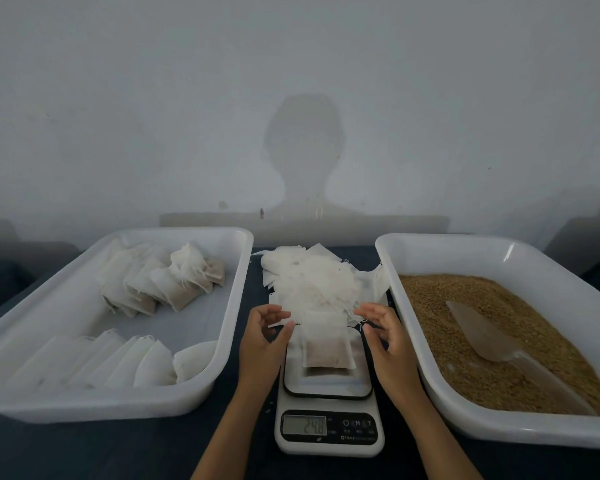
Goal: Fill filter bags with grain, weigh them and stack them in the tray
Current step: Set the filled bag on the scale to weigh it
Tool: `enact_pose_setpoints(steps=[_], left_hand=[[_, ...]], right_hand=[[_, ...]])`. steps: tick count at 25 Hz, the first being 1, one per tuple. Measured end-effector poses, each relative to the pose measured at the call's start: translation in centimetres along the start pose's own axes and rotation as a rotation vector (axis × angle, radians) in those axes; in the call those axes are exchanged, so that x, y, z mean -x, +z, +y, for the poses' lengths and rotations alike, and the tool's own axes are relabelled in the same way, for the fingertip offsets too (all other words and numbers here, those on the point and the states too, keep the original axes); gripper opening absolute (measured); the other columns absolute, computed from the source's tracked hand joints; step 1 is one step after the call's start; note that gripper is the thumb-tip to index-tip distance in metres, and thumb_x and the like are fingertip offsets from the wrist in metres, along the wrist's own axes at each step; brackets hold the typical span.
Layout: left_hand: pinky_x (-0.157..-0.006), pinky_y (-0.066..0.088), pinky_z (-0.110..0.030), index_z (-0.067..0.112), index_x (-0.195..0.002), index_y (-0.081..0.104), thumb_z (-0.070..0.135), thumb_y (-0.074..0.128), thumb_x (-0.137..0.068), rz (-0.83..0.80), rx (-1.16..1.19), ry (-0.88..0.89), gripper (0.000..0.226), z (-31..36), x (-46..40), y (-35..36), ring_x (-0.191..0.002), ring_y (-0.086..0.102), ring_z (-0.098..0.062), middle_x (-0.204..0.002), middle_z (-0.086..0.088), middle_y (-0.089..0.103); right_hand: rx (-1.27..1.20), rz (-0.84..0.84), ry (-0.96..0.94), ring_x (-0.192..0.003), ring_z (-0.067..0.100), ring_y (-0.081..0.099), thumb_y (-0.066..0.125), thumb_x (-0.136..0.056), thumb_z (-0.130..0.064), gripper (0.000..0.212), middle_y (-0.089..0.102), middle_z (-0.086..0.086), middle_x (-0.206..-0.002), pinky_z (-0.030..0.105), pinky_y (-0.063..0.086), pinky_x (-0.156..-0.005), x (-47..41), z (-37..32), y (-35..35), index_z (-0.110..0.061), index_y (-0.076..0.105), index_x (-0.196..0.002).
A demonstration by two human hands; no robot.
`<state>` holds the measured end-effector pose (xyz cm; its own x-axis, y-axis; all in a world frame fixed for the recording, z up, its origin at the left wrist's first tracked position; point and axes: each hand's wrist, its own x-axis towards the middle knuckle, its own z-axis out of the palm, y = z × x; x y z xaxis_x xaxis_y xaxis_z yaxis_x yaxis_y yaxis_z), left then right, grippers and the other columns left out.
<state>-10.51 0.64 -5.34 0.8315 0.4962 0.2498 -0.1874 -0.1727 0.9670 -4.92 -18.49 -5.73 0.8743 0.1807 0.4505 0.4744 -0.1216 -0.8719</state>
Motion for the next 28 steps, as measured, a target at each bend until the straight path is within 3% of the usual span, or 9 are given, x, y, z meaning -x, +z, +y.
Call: enact_pose_setpoints(steps=[7, 11, 16, 19, 22, 24, 26, 28], left_hand=[[-0.089, 0.051, -0.030, 0.020, -0.106, 0.054, 0.010, 0.068, -0.085, -0.085, -0.016, -0.037, 0.027, -0.4, -0.1, 0.6, -0.100, 0.062, -0.011, -0.104, 0.005, 0.065], [-0.095, 0.046, -0.025, 0.020, -0.119, 0.051, 0.029, 0.072, -0.082, -0.217, -0.287, -0.067, 0.043, 0.2, -1.0, 1.8, -0.108, 0.055, -0.008, -0.117, 0.006, 0.059], [-0.101, 0.038, -0.027, 0.028, -0.120, 0.047, 0.043, 0.072, -0.079, -0.231, -0.618, -0.006, 0.050, 2.3, -2.3, 3.4, -0.105, 0.053, -0.006, -0.103, 0.017, 0.061], [-0.090, 0.034, -0.019, 0.029, -0.120, 0.045, 0.037, 0.072, -0.079, -0.261, -0.682, -0.029, 0.049, 3.6, -2.2, 3.7, -0.107, 0.050, -0.010, -0.108, 0.014, 0.054], [-0.087, 0.042, -0.019, 0.022, -0.116, 0.050, 0.029, 0.071, -0.081, -0.349, -0.640, -0.087, 0.041, 4.5, -1.9, 3.6, -0.102, 0.051, -0.012, -0.116, 0.005, 0.051], [-0.090, 0.044, -0.024, 0.019, -0.106, 0.060, 0.024, 0.066, -0.083, -0.393, -0.687, -0.075, 0.024, 5.5, -1.8, 3.2, -0.096, 0.053, -0.012, -0.107, 0.002, 0.060], [-0.084, 0.040, -0.024, 0.014, -0.103, 0.064, 0.023, 0.062, -0.086, -0.419, -0.780, -0.004, 0.019, 6.6, -1.6, 2.7, -0.089, 0.049, -0.013, -0.106, -0.004, 0.064], [-0.067, 0.033, -0.018, 0.011, -0.101, 0.061, 0.024, 0.058, -0.089, -0.408, -0.820, 0.066, 0.018, 7.5, -1.4, 2.2, -0.085, 0.046, -0.015, -0.097, -0.007, 0.061]], right_hand=[[0.034, -0.053, 0.022, -0.113, -0.002, 0.054, 0.050, -0.094, 0.001, 0.032, 0.061, -0.014, -0.117, 0.013, 0.042, -0.095, 0.3, -0.1, 0.2, -0.022, 0.057, -0.115], [0.095, -0.114, 0.088, -0.117, -0.003, 0.049, 0.054, -0.094, -0.008, 0.030, 0.058, -0.016, -0.120, 0.021, 0.039, -0.101, 0.4, 0.3, 0.3, -0.028, 0.057, -0.117], [0.171, -0.164, 0.075, -0.113, -0.014, 0.045, 0.057, -0.093, -0.010, 0.028, 0.057, -0.019, -0.116, 0.005, 0.033, -0.094, 0.3, 0.0, 0.6, -0.034, 0.060, -0.108], [0.152, -0.178, 0.103, -0.113, -0.005, 0.049, 0.059, -0.092, -0.008, 0.024, 0.059, -0.012, -0.116, -0.001, 0.033, -0.087, 0.2, -0.2, 0.4, -0.026, 0.066, -0.105], [0.093, -0.137, 0.085, -0.109, 0.006, 0.057, 0.063, -0.087, -0.002, 0.021, 0.064, -0.004, -0.110, 0.004, 0.035, -0.083, 0.2, -0.7, 1.1, -0.019, 0.073, -0.092], [0.124, -0.009, -0.005, -0.102, 0.031, 0.062, 0.061, -0.080, 0.017, 0.028, 0.067, 0.007, -0.095, 0.011, 0.037, -0.079, 0.1, -0.9, 2.0, -0.007, 0.074, -0.082], [0.099, 0.040, -0.025, -0.095, 0.050, 0.059, 0.049, -0.076, 0.030, 0.037, 0.066, 0.017, -0.082, 0.010, 0.039, -0.072, -0.3, -1.8, 2.6, 0.003, 0.073, -0.078], [0.080, 0.003, -0.070, -0.095, 0.048, 0.059, 0.046, -0.079, 0.028, 0.039, 0.068, 0.005, -0.081, 0.003, 0.040, -0.076, -1.0, -3.5, 2.3, 0.000, 0.073, -0.084]])
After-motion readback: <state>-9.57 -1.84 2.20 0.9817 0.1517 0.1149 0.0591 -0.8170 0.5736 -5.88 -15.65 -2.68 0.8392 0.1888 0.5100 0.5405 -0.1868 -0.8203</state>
